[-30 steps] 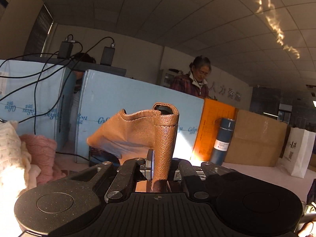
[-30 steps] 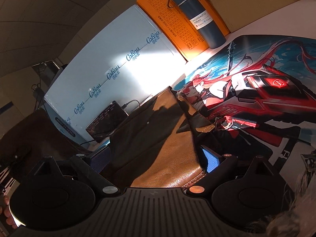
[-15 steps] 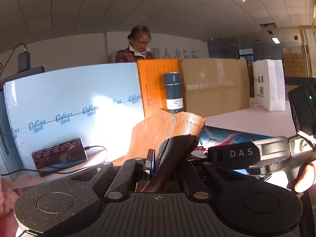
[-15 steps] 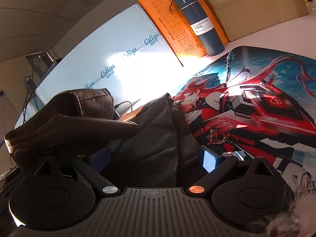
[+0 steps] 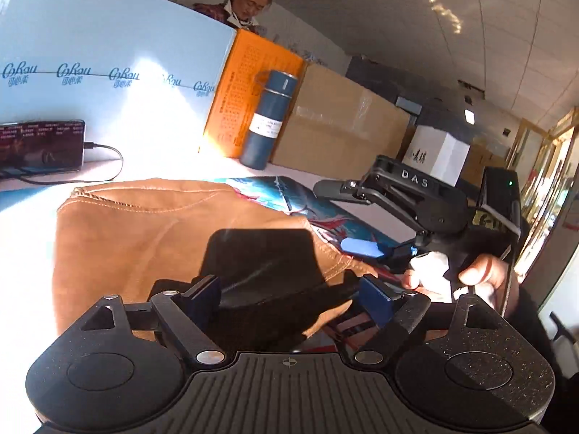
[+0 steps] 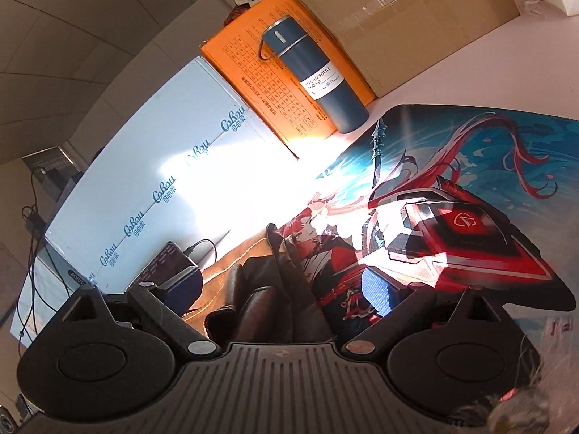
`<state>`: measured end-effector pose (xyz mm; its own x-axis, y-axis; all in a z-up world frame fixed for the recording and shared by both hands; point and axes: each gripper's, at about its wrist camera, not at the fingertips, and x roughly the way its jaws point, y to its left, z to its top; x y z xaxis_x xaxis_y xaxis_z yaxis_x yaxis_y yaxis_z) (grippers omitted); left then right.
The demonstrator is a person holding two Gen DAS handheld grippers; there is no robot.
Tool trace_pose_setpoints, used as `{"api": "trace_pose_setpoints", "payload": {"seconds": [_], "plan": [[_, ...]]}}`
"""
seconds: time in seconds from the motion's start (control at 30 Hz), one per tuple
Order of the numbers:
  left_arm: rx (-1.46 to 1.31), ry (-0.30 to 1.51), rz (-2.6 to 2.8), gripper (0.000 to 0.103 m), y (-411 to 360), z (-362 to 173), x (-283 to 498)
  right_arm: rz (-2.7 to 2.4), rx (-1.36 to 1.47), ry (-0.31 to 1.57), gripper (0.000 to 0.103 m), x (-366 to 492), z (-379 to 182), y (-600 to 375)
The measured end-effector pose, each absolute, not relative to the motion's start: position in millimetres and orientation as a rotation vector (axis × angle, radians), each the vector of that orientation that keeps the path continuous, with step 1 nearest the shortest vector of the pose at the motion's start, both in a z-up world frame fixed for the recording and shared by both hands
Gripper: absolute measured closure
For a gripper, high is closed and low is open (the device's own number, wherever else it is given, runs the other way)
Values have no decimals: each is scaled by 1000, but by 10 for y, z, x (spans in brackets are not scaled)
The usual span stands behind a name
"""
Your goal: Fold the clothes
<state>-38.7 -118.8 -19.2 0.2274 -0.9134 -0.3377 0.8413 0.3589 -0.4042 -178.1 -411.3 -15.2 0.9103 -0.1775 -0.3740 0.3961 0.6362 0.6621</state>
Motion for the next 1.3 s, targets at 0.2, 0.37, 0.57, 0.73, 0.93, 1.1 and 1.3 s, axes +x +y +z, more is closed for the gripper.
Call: {"api": "trace_pose_setpoints", "payload": {"seconds": [0.2, 0.37, 0.57, 0.73, 0.93, 1.1, 1.3], "plan": [[-291, 586, -894, 10, -682, -182, 11, -165, 832, 369, 8, -1592, -133, -3948], [-307, 700, -878, 10, -678, -353, 133, -134, 865, 410, 10, -1505, -207, -3846], [-302, 749, -926, 10, -771, -420, 119, -154, 803, 396, 67, -1488, -80, -3793], [-329, 768, -909, 10, -735, -452, 138, -246, 642, 413, 84, -1441, -80, -3757], [-302, 783, -908, 10, -781, -471, 102, -330, 591, 446, 69, -1450, -213, -3753], [-301, 794, -929, 10, -798, -463, 63, -331, 701, 405, 24, -1608, -201, -3858], [-275, 828, -942, 9, -875, -407, -75, -310, 782, 424, 21, -1681, -252, -3891]]}}
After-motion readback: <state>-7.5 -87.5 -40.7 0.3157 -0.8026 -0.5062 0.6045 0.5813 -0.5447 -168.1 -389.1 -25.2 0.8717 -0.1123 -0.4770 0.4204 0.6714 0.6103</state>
